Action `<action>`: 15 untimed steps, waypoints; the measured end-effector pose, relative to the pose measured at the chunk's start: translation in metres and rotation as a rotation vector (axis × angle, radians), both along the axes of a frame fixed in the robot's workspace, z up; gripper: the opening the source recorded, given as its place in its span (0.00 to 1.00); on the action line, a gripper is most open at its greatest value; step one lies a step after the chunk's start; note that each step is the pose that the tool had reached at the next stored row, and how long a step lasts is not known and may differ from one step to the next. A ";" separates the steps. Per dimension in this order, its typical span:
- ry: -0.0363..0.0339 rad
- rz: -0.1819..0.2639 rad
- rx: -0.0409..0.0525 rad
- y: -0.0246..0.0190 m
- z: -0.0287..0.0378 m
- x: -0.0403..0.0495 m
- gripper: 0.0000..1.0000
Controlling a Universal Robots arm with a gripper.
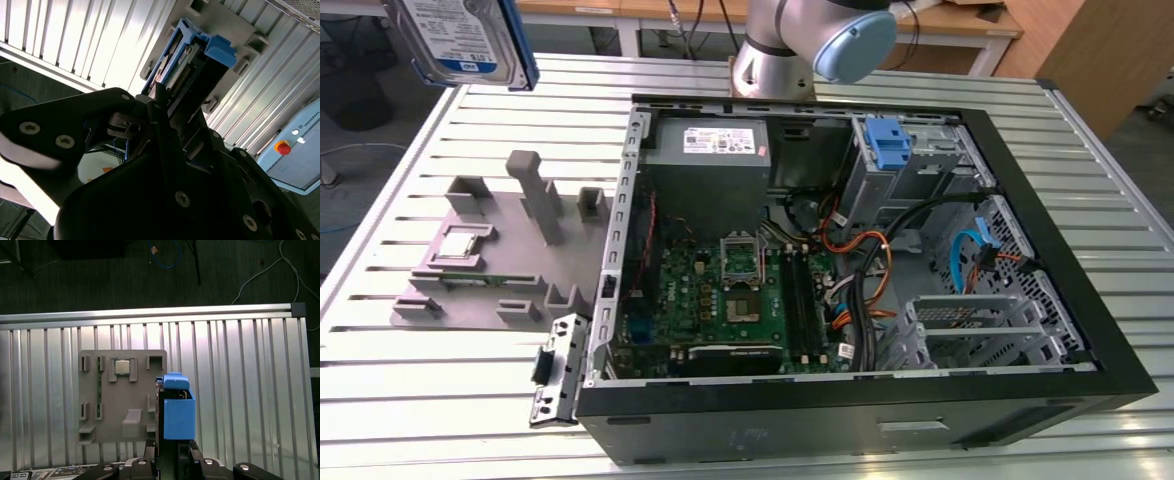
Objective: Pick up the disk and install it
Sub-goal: 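Pick up the disk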
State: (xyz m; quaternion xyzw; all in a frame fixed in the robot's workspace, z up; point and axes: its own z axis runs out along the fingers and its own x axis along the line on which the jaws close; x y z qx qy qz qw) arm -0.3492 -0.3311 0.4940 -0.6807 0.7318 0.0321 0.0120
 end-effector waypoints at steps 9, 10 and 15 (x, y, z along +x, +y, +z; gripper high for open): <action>-0.0001 0.000 0.0001 0.0000 0.0009 0.0009 0.35; 0.0001 0.000 0.0000 -0.0005 0.0010 0.0009 0.35; -0.0001 0.000 0.0000 -0.0049 0.0009 0.0012 0.35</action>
